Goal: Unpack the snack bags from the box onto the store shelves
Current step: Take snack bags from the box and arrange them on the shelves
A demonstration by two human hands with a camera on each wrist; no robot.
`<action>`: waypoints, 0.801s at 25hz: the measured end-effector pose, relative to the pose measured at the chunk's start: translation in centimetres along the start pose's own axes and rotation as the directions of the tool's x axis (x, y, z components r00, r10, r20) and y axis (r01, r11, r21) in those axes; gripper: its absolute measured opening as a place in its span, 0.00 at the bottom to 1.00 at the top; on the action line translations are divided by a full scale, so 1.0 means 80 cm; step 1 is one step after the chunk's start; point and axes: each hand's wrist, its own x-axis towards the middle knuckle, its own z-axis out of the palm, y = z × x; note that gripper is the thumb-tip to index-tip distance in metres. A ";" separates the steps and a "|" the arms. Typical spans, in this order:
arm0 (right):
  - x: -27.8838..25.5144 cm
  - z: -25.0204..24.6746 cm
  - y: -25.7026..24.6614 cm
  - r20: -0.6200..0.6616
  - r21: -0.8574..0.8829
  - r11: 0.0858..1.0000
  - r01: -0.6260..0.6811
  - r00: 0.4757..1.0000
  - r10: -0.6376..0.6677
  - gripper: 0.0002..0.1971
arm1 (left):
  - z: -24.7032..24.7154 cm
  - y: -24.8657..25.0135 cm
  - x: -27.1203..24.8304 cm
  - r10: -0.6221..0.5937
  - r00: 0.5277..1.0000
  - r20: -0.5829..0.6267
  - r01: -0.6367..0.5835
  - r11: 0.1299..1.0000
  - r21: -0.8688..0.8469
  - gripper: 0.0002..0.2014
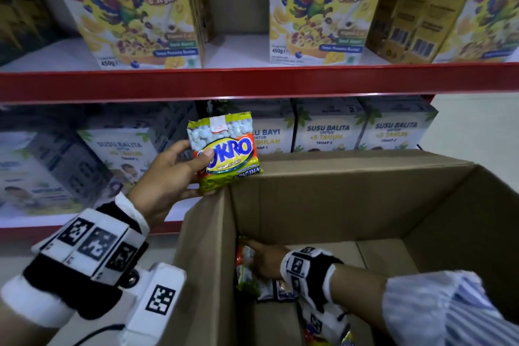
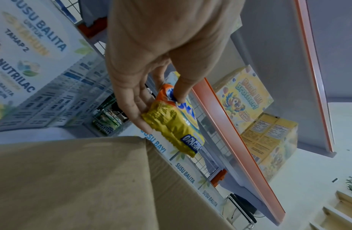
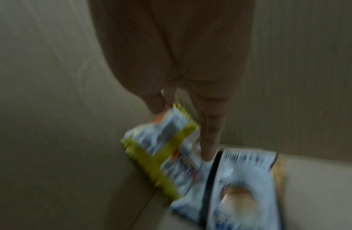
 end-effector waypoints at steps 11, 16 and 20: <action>-0.069 -0.075 -0.018 0.007 0.397 0.914 0.079 0.996 -0.089 0.16 | -0.005 0.003 0.010 0.040 0.993 -0.111 -0.047 0.997 -0.066 0.05; -0.171 -0.191 -0.005 -0.139 0.856 0.459 0.237 0.962 -0.236 0.27 | 0.021 0.023 -0.007 0.119 0.984 -0.129 -0.142 0.973 -0.182 0.05; -0.224 -0.223 -0.002 -0.373 0.927 -0.027 0.373 0.920 -0.120 0.13 | 0.062 0.026 -0.031 0.104 0.994 -0.016 -0.105 0.973 -0.205 0.06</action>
